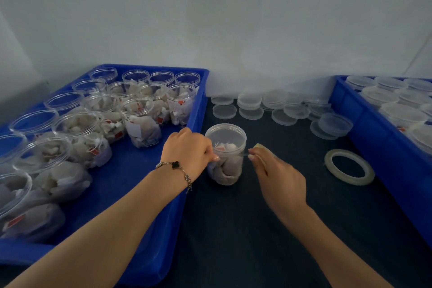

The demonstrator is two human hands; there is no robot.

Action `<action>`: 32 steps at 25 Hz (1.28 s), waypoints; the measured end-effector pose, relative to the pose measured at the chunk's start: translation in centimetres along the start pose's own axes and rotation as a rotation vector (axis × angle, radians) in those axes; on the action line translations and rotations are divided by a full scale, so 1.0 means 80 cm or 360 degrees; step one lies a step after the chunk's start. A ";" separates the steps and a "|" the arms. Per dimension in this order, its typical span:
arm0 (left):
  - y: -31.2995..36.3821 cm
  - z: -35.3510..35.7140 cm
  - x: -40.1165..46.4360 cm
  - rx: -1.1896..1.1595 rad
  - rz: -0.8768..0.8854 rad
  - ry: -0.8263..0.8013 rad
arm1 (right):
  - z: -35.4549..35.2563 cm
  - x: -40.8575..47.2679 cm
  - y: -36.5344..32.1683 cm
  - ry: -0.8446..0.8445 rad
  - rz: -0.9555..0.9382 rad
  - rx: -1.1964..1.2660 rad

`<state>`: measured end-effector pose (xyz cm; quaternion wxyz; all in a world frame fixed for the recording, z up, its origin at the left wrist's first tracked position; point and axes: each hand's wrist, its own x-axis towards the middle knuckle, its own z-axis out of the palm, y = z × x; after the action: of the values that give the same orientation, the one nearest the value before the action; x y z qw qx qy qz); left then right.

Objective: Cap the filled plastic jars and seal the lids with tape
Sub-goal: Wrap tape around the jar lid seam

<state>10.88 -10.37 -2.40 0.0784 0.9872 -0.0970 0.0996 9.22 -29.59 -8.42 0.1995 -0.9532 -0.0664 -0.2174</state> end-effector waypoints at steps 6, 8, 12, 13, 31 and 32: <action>-0.001 0.002 0.004 0.0053 -0.0077 -0.0017 | 0.004 0.008 -0.001 -0.0005 0.0009 0.0008; 0.000 0.002 0.004 0.0189 -0.0135 0.0052 | 0.007 0.010 -0.003 -0.0003 0.0004 0.0031; 0.000 -0.002 0.003 0.0552 -0.0182 0.0283 | 0.012 0.012 -0.006 -0.0014 -0.0003 0.0052; -0.002 -0.004 0.003 0.0583 -0.0181 0.0288 | 0.012 0.011 -0.006 -0.0008 0.0000 0.0063; 0.008 -0.021 0.021 -0.1012 -0.0116 0.0045 | -0.076 0.014 -0.023 -0.0154 -0.0037 0.0172; 0.007 -0.030 0.017 -0.1156 -0.0097 0.0088 | -0.093 0.015 -0.028 -0.0082 -0.0076 0.0188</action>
<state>11.67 -10.71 0.32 0.4293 0.8944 -0.0945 0.0830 6.93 -30.54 -0.98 0.2485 -0.9431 -0.1068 -0.1932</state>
